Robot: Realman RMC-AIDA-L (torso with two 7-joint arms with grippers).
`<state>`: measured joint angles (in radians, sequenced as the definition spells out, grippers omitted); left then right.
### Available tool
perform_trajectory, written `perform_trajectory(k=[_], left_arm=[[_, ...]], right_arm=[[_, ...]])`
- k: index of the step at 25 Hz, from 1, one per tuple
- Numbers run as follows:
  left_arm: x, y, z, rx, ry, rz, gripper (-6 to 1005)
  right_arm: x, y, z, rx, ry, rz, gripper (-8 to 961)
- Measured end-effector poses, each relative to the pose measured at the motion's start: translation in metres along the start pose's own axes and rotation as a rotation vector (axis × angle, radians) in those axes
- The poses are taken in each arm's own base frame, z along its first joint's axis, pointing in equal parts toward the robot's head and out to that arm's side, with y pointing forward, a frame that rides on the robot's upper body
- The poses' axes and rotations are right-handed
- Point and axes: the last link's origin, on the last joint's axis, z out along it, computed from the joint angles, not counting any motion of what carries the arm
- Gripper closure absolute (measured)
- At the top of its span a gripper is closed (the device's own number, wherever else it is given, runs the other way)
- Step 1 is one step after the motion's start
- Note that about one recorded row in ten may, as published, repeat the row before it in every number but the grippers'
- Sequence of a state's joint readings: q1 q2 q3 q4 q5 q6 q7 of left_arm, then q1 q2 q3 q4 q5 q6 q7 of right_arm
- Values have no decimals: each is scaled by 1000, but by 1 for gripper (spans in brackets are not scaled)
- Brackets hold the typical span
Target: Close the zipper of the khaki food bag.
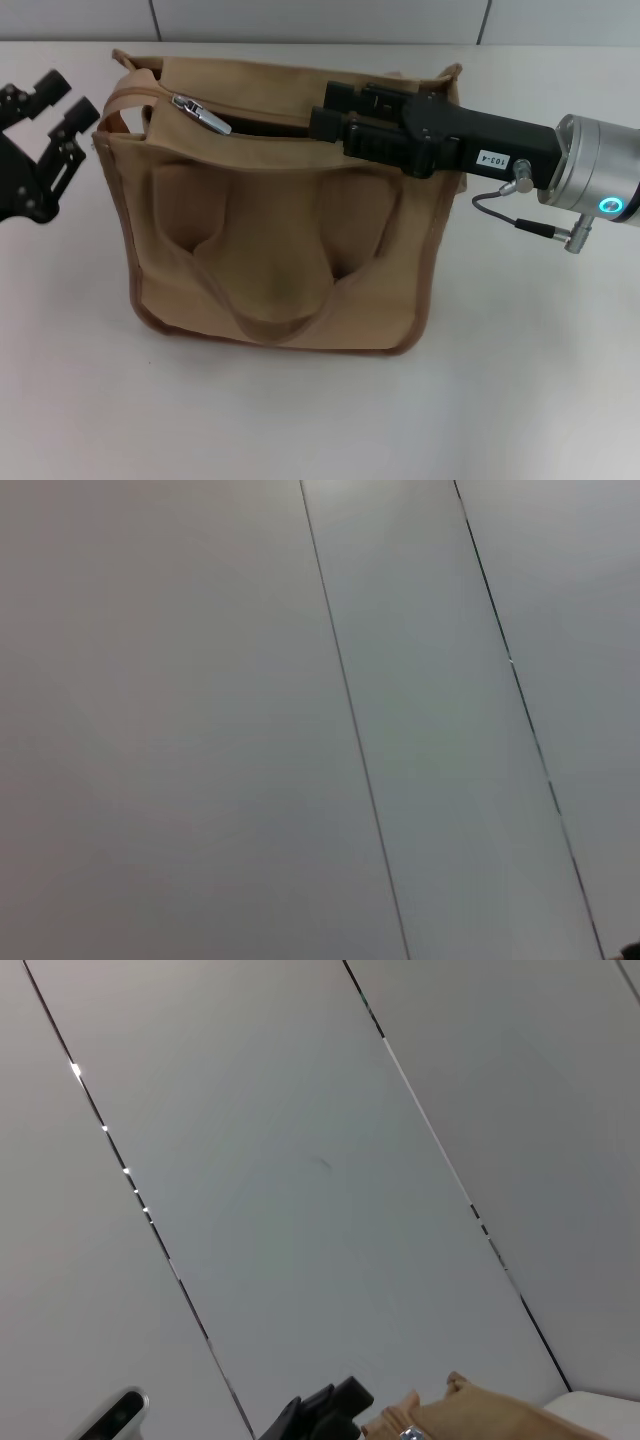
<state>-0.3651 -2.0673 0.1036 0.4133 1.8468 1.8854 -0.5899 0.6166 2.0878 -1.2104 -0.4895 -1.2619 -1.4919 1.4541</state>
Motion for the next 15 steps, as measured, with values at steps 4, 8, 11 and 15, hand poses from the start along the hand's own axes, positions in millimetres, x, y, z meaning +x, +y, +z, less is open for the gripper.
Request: perform_trajectory(k=[4, 8, 11, 15], left_arm=[[-1, 4, 0, -44, -26, 5, 655], [-2, 5, 0, -55, -30, 3, 647], [-1, 6, 0, -57, -23, 6, 641], [-1, 6, 0, -59, -19, 14, 633]], right_arm=[[0, 0, 0, 1, -1, 0, 319], [0, 0, 0, 1, -1, 0, 319], [0, 0, 0, 2, -1, 0, 319], [0, -1, 0, 4, -1, 2, 319]])
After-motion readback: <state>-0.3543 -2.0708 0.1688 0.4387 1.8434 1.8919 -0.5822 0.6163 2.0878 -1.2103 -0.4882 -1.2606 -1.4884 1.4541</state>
